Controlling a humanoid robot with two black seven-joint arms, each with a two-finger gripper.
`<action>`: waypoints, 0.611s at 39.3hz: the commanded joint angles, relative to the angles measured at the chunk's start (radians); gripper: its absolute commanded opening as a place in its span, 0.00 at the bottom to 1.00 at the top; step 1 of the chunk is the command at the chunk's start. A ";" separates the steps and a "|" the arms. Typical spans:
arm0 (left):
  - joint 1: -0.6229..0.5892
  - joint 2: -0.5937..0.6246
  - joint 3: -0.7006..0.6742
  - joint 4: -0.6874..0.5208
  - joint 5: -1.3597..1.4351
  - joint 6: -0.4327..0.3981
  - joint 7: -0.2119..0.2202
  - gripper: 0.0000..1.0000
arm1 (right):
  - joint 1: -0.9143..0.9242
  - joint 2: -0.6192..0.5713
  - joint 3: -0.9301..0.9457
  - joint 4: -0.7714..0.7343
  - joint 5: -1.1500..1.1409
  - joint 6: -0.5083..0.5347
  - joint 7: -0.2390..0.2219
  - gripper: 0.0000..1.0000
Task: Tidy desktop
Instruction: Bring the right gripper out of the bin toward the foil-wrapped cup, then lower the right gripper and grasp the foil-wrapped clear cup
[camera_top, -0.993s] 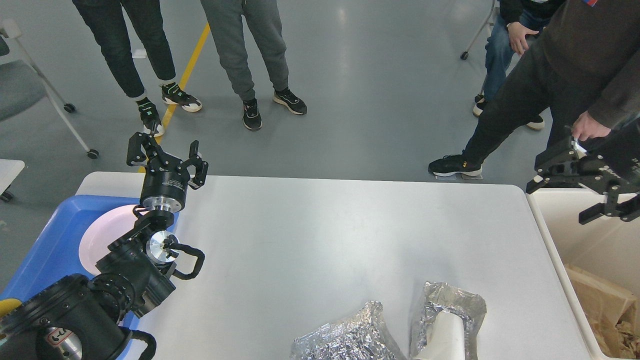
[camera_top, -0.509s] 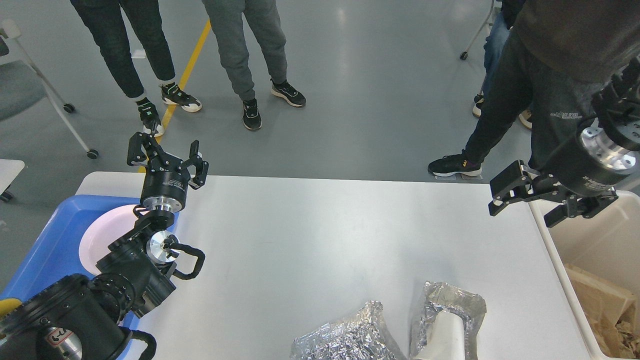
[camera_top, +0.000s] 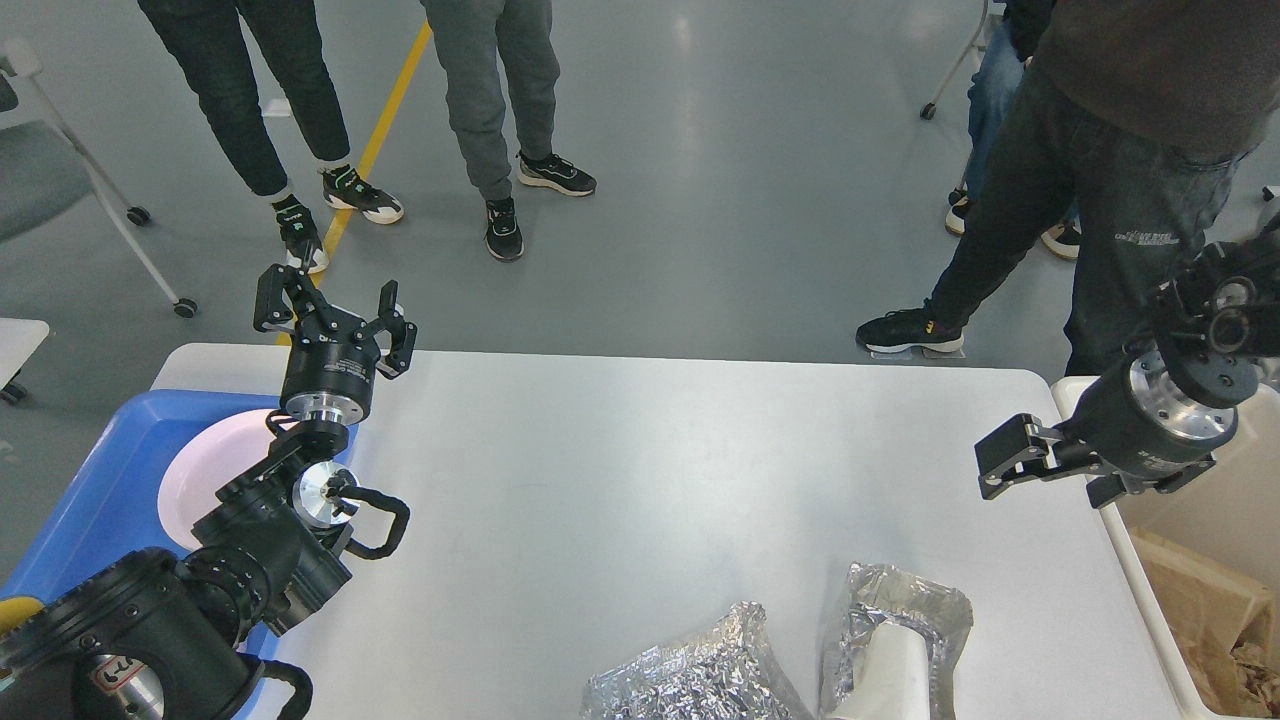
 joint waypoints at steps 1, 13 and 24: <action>0.000 0.000 0.000 0.000 0.000 0.000 0.000 0.97 | -0.020 -0.035 -0.024 0.005 0.066 0.040 0.006 1.00; 0.000 0.001 0.000 0.000 0.000 0.000 0.000 0.97 | -0.137 -0.055 -0.015 0.010 0.134 0.075 0.000 1.00; 0.000 0.000 0.000 0.000 0.000 0.000 0.000 0.97 | -0.260 0.018 0.027 0.010 0.138 -0.090 0.000 1.00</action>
